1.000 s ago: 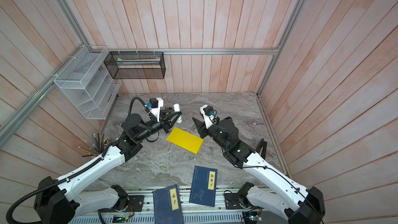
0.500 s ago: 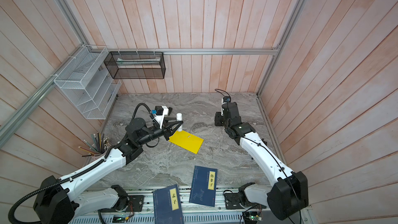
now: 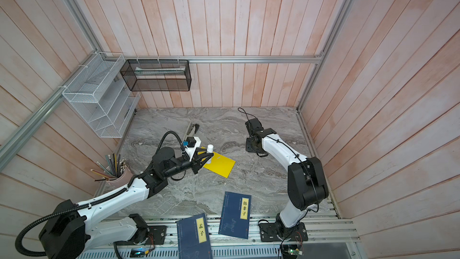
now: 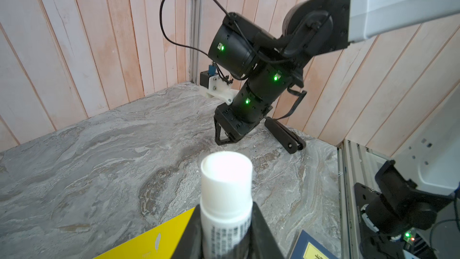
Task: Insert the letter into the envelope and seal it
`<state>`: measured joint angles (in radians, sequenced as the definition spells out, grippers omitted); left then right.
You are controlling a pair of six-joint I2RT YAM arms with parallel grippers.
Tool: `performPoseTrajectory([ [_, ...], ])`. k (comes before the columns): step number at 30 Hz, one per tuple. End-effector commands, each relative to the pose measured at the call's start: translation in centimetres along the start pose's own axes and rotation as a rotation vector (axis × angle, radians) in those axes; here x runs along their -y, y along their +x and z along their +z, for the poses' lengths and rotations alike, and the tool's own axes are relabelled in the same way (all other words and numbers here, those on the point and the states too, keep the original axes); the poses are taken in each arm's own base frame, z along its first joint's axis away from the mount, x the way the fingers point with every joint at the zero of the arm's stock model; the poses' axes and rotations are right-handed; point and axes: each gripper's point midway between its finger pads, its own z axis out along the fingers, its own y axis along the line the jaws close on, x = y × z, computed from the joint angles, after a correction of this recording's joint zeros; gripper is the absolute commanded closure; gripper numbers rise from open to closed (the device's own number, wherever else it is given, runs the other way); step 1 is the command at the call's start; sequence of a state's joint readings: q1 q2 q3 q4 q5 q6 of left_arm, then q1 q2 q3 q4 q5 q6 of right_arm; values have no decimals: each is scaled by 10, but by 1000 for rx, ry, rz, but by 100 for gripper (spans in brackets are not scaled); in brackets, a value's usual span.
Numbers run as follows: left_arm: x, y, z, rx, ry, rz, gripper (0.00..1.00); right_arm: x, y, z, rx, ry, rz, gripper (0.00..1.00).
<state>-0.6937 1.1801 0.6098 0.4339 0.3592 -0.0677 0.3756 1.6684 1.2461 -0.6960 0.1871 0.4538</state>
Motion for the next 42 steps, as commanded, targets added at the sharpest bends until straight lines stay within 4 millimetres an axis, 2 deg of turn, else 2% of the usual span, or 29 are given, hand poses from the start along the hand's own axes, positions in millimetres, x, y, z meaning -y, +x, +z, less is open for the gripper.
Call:
performPoseTrajectory([
  [1, -2, -3, 1, 43, -16, 78, 100, 14, 3, -1, -43, 67, 28, 61],
  [9, -7, 12, 11, 8, -30, 123, 100, 24, 8, 7, -91, 95, 37, 61],
  [15, -7, 13, 15, 18, -24, 127, 100, 26, 9, 12, -115, 103, 52, 61],
  [22, -4, 16, 18, 13, -13, 128, 100, 24, 13, 22, -160, 109, 57, 68],
  [35, -4, 19, 18, 11, -17, 128, 100, 21, 33, 43, -254, 95, 56, 63],
  [42, -3, 18, 18, 13, -18, 129, 100, 18, 42, 50, -290, 58, 65, 63],
])
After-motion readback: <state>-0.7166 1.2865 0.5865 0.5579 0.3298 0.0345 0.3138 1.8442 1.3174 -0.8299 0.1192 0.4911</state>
